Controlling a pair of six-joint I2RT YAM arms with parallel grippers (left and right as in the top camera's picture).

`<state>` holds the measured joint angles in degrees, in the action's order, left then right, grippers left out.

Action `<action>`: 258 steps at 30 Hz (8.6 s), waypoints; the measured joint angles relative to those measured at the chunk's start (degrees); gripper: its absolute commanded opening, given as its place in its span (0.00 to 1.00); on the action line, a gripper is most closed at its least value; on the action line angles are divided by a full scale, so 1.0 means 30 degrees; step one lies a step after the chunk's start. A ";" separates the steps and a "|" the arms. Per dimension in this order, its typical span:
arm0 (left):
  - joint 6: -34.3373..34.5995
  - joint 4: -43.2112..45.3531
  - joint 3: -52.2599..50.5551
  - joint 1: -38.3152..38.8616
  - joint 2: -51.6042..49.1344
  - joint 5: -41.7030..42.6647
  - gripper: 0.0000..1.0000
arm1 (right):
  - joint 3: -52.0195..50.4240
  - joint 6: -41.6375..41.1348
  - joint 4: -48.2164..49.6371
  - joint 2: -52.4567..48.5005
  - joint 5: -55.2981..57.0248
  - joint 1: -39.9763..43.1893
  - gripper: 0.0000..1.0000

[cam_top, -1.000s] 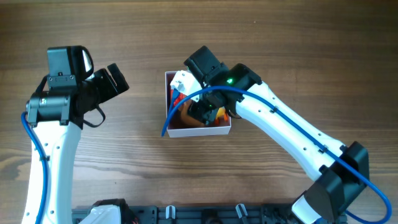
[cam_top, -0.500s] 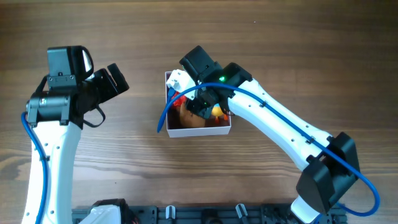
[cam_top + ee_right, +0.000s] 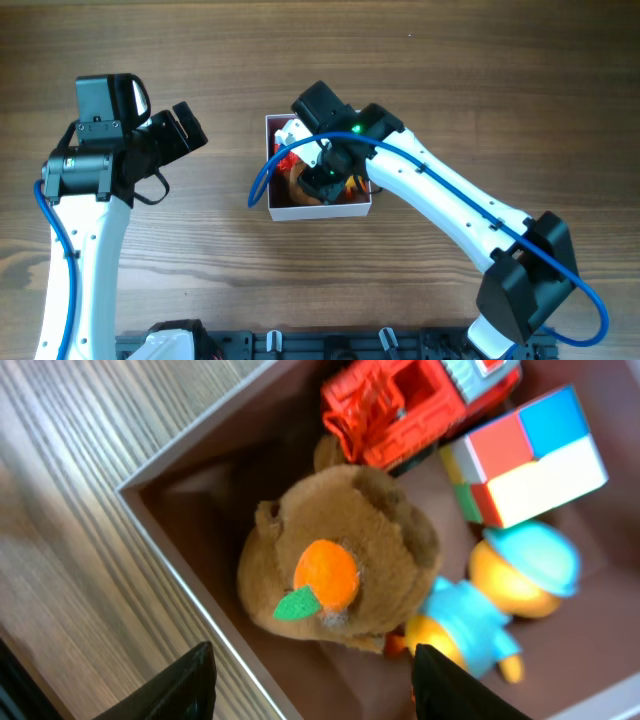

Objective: Pack container
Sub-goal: 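Lower the bear into the box's lower left and release it, then move the right gripper out of the box to the yellow orange slice, then grasp the yellow orange slice with the right gripper and lift it, then carry the orange slice into the box's right side and release it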

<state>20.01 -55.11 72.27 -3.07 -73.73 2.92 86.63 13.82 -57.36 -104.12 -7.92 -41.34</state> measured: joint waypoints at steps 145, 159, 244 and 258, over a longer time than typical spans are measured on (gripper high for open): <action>0.0000 -0.0087 0.0000 0.0000 -0.0466 -0.0306 1.00 | -0.9821 -1.4003 0.0911 0.9260 0.1188 1.9241 1.00; 0.0000 -0.0437 0.0000 0.0000 -0.0466 -0.0306 1.00 | -1.4426 -1.4753 0.7009 0.4947 0.1151 1.9241 1.00; 0.0000 -0.0444 0.0000 0.0000 -0.0466 -0.0313 1.00 | -0.3432 -0.3096 0.4014 0.3067 -0.0226 0.3133 0.07; 0.0000 -0.0503 0.0000 0.0000 -0.0466 -0.0313 1.00 | -0.3439 -0.3803 0.4146 0.1275 0.1166 0.3417 0.20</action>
<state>20.01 -56.62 72.27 -3.07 -75.13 1.98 76.31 2.42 -44.93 -100.29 -4.43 -31.09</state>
